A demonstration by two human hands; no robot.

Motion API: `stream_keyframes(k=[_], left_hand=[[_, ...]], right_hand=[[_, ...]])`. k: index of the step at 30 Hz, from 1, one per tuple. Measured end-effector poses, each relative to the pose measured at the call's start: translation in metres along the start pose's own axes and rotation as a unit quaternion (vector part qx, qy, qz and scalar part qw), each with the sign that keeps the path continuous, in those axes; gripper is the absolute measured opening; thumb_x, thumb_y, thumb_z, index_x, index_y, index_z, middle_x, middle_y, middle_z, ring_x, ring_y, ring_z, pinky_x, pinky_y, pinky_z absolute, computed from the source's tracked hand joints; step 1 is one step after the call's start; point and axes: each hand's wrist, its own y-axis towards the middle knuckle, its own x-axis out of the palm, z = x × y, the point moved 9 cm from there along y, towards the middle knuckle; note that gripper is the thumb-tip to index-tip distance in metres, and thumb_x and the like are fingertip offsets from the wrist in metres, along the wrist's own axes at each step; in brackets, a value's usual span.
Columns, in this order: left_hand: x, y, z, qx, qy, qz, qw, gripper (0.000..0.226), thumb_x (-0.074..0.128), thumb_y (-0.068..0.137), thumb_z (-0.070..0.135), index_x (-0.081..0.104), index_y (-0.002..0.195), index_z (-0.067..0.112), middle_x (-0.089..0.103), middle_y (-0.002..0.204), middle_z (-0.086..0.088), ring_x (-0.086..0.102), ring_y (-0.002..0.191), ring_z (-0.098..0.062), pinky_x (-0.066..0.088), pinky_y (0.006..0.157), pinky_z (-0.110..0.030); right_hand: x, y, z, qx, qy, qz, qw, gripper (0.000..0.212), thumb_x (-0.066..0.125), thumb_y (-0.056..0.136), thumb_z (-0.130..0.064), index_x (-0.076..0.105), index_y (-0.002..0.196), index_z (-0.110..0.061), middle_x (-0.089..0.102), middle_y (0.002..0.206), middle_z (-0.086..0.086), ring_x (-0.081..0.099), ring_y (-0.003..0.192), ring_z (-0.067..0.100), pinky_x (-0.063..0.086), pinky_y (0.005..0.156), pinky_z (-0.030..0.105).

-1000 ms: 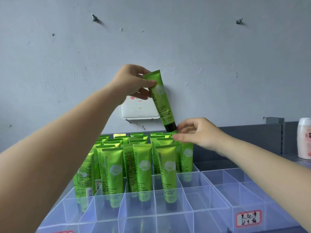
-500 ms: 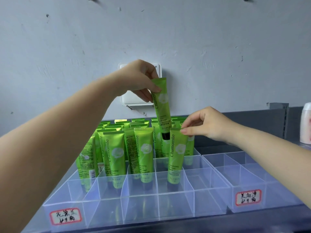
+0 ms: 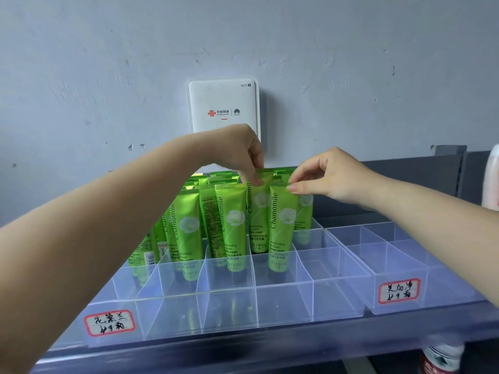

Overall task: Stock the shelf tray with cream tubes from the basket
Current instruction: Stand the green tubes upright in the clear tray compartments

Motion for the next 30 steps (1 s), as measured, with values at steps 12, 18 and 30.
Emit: stream_keyframes(k=[12,18,30], left_hand=[[0.012,-0.004,-0.008,-0.012,0.017,-0.032,0.999,0.012,0.07,0.081,0.02,0.066,0.073,0.028,0.066,0.065,0.006,0.056,0.059,-0.003,0.042,0.055,-0.013],[-0.013,-0.01,-0.006,-0.015,-0.065,0.038,0.997,0.007,0.063,0.088,0.016,0.068,0.083,0.017,0.072,0.075,0.007,0.068,0.069,-0.006,0.044,0.059,-0.014],[0.001,-0.016,0.108,0.071,0.198,0.233,0.95,0.04,0.052,0.09,0.031,0.048,0.129,0.023,0.06,0.119,0.003,0.055,0.111,-0.023,0.037,0.091,-0.033]], right_hand=[[0.013,0.005,-0.006,-0.005,-0.028,-0.027,0.999,0.014,0.074,0.078,-0.017,0.068,0.074,-0.029,0.068,0.072,-0.009,0.058,0.06,-0.006,0.053,0.074,0.035],[0.016,0.006,-0.009,-0.01,-0.04,-0.035,0.999,0.01,0.074,0.079,-0.017,0.068,0.084,-0.024,0.067,0.079,-0.004,0.059,0.071,0.005,0.049,0.079,0.028],[-0.064,-0.053,-0.002,-0.032,-0.443,0.038,0.895,0.038,0.048,0.092,-0.041,0.053,0.125,-0.023,0.056,0.123,-0.004,0.047,0.116,0.019,0.037,0.091,0.032]])
